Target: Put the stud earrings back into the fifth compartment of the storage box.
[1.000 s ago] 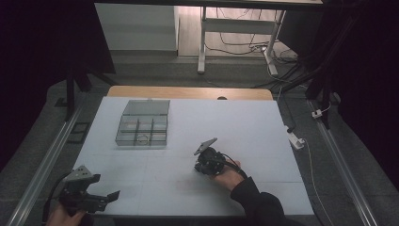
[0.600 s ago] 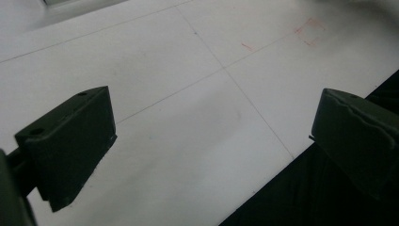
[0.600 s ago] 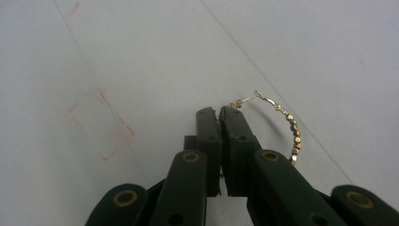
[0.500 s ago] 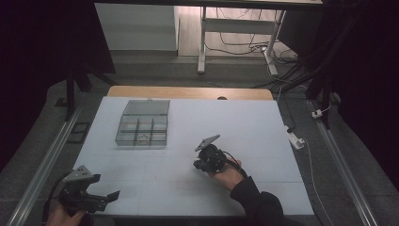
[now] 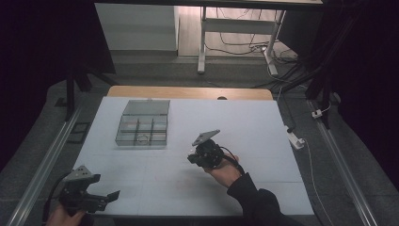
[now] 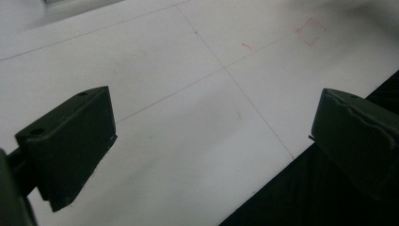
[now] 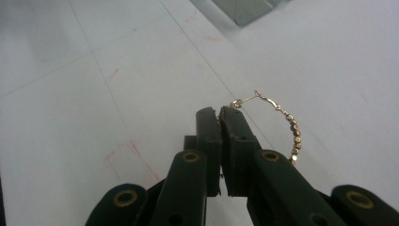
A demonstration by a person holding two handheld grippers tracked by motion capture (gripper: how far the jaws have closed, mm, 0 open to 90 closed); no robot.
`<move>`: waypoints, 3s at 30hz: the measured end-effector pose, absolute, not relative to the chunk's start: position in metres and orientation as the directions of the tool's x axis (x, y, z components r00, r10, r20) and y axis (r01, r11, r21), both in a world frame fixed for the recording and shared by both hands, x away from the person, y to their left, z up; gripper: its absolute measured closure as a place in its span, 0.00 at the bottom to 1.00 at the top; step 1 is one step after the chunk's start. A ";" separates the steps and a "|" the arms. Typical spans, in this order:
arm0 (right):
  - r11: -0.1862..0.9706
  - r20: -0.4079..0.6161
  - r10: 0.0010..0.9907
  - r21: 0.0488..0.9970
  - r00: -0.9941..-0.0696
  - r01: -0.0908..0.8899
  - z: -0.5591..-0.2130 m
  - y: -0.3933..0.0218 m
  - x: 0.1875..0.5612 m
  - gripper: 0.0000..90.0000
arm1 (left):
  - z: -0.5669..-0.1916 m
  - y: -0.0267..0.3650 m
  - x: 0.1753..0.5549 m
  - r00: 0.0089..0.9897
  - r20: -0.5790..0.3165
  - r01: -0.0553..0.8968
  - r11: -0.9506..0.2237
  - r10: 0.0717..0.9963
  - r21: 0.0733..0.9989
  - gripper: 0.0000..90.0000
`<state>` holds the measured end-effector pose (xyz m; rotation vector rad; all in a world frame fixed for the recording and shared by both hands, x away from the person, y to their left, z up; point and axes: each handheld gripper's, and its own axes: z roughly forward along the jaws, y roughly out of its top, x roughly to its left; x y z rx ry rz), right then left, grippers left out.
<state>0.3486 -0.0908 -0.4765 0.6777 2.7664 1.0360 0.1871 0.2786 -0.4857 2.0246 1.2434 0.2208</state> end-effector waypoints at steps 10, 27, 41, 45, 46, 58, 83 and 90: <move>0.659 0.053 0.405 0.675 -0.913 0.332 -0.467 -0.077 0.352 0.96 | -0.486 0.278 0.187 0.518 -0.224 0.702 -0.261 0.825 0.663 0.01; 0.636 0.068 0.334 0.719 -0.940 0.278 -0.456 -0.022 0.366 0.96 | -0.486 0.280 0.188 0.521 -0.231 0.700 -0.256 0.822 0.667 0.01; 0.640 0.022 0.319 0.732 -0.947 0.233 -0.459 0.022 0.385 0.96 | -0.486 0.280 0.187 0.525 -0.232 0.697 -0.256 0.819 0.670 0.01; 0.630 0.020 0.327 0.740 -0.945 0.234 -0.463 0.031 0.392 0.96 | -0.486 0.280 0.188 0.525 -0.233 0.697 -0.256 0.818 0.670 0.01; 0.629 0.020 0.329 0.741 -0.944 0.235 -0.464 0.033 0.393 0.96 | -0.486 0.280 0.187 0.526 -0.233 0.696 -0.257 0.818 0.670 0.01; 0.634 -0.002 0.327 0.742 -0.945 0.217 -0.474 0.064 0.407 0.96 | -0.486 0.280 0.187 0.528 -0.235 0.695 -0.257 0.816 0.671 0.01; 0.635 -0.003 0.361 0.734 -0.933 0.243 -0.500 0.090 0.425 0.92 | -0.486 0.281 0.187 0.533 -0.237 0.693 -0.258 0.812 0.673 0.01; 0.615 -0.010 0.387 0.748 -0.922 0.249 -0.489 0.082 0.421 0.74 | -0.485 0.281 0.187 0.533 -0.234 0.691 -0.259 0.813 0.674 0.01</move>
